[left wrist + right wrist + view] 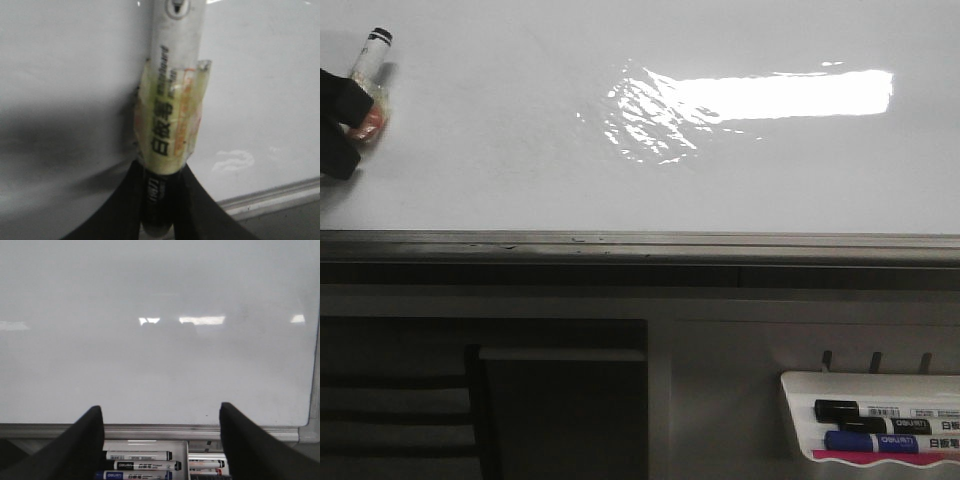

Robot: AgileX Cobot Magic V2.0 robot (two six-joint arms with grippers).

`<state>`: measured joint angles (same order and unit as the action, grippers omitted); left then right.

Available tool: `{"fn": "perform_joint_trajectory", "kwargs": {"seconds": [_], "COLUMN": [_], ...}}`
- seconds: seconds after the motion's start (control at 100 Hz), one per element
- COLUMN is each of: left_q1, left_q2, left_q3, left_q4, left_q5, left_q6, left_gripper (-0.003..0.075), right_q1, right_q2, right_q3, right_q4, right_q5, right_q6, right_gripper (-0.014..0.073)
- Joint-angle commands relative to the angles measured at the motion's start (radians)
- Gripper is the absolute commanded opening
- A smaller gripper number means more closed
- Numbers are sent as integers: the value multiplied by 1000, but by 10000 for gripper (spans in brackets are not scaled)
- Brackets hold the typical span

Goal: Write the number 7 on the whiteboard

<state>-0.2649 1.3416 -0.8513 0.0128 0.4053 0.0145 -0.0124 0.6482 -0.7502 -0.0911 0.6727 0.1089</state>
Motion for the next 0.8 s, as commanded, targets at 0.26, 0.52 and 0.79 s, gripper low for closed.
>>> {"fn": "perform_joint_trajectory", "kwargs": {"seconds": [0.26, 0.52, 0.79], "left_q1": [-195, -408, -505], "left_q2": [-75, -73, -73], "left_q3": [-240, -260, -260], "left_q4": [-248, -432, -431], "left_q5": [539, 587, 575], "left_q6": [603, 871, 875], "left_gripper": [-20, -20, -20], "right_q1": [84, 263, 516], "right_q2": [204, 406, 513], "right_q3": [-255, -361, -380], "right_q4": [516, 679, 696], "right_q5": [266, 427, 337], "right_q6": [-622, -953, -1072], "right_gripper": [438, 438, 438]}}
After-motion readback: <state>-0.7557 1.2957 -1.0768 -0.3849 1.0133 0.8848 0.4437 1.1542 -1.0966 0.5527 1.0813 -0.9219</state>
